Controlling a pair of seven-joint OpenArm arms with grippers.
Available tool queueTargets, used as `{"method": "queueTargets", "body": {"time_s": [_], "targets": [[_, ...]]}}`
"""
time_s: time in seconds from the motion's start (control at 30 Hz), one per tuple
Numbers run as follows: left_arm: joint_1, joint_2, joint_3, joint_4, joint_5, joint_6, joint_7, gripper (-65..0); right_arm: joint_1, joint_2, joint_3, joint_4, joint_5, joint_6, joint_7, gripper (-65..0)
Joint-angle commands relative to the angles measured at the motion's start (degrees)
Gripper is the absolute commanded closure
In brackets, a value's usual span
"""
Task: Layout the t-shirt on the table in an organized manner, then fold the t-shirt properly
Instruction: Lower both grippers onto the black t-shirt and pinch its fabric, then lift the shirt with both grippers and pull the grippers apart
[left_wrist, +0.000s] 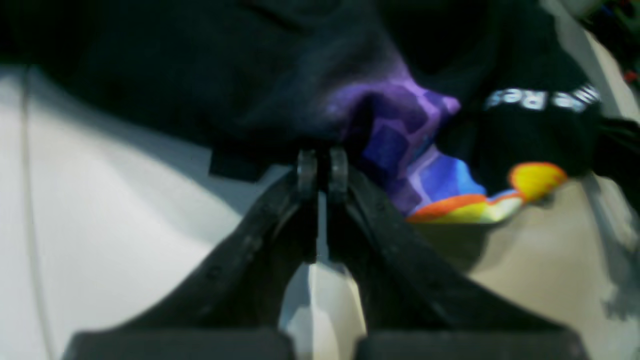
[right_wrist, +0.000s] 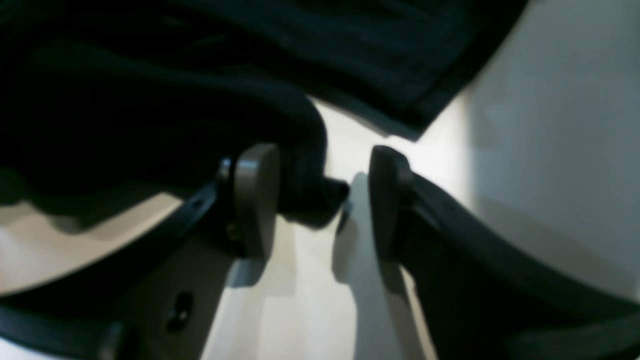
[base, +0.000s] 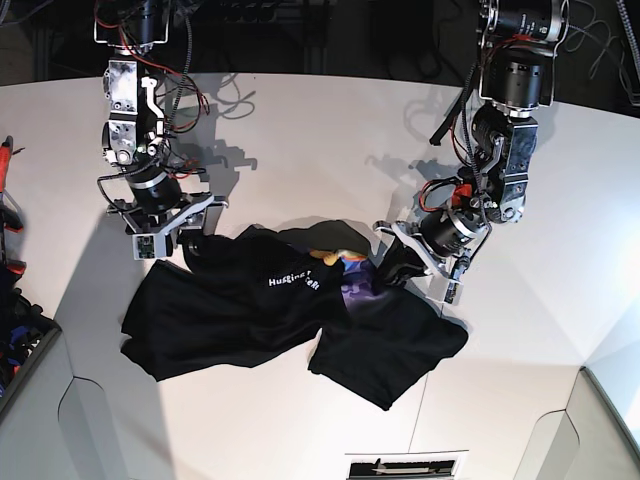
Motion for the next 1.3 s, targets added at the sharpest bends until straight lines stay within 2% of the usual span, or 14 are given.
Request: {"method": "queueTargets", "body": {"time_s": [0.0, 0.1, 0.23, 0.33, 0.4, 0.43, 0.47, 0.57, 0.63, 0.7, 0.83, 1.0, 1.13, 1.27], "targets": [[-1.2, 0.0, -0.1, 1.0, -1.1, -2.4, -1.2, 0.0, 1.6, -0.3, 0.1, 0.8, 0.5, 1.0, 1.4, -29.7], [-1.2, 0.0, -0.1, 1.0, -1.9, -3.0, -1.2, 0.0, 2.5, -1.2, 0.0, -0.2, 0.5, 3.0, 1.4, -29.7], [-1.2, -0.1, -0.1, 1.0, -1.8, -3.0, -1.2, 0.0, 3.0, -1.2, 0.0, -2.7, 0.4, 2.9, 1.4, -27.8], [-1.2, -0.1, -0.1, 1.0, -1.8, -3.0, -1.2, 0.0, 2.5, -1.1, 0.0, -3.5, -0.4, 4.2, 1.2, -13.7], [-1.2, -0.1, -0.1, 1.0, -1.9, -3.0, -1.2, 0.0, 2.1, -1.2, 0.0, -3.5, -1.3, 8.0, 1.2, -1.4], [-1.2, -0.1, -0.1, 1.0, -1.9, -3.0, -1.2, 0.0, 2.0, -1.2, 0.0, -3.5, -1.3, 9.9, 1.2, 0.0], [-1.2, -0.1, -0.1, 1.0, -1.9, -3.0, -1.2, 0.0, 2.0, -1.5, 0.0, -3.5, -1.2, 11.4, 1.2, 0.0], [-1.2, -0.9, -0.1, 1.7, -2.9, -3.2, -1.2, 0.0, 2.0, -2.3, 0.0, -3.5, -1.1, 12.5, 1.2, 0.0], [-1.2, -1.7, -0.1, 3.2, -4.1, -5.0, -0.5, 0.0, 1.9, -2.8, 0.0, -3.5, -0.3, 14.3, 1.2, 0.0], [-1.2, -2.8, -0.1, 6.1, -5.6, -6.7, 1.5, 0.0, 1.2, -3.0, 0.0, -3.0, 2.7, 16.6, 1.2, 0.0], [-1.1, -5.4, -0.1, 13.1, -8.4, -6.9, 6.9, 0.0, -3.0, -3.1, -0.1, 0.6, 9.4, 18.2, 0.4, 0.0], [-1.1, -10.0, -0.1, 17.3, -11.2, -6.8, 7.4, 0.0, -10.6, -3.0, -1.2, 8.5, 16.7, 18.8, -5.2, 0.0], [-1.1, -11.3, -0.1, 21.7, -11.5, -6.8, 7.8, 0.0, -15.2, -2.7, -6.1, 15.8, 19.4, 19.0, -5.7, 0.0], [-1.5, -10.9, -0.1, 26.8, -11.5, -6.8, 9.0, 0.0, -17.3, -2.7, -15.0, 23.0, 19.4, 19.0, -8.4, 0.0]]}}
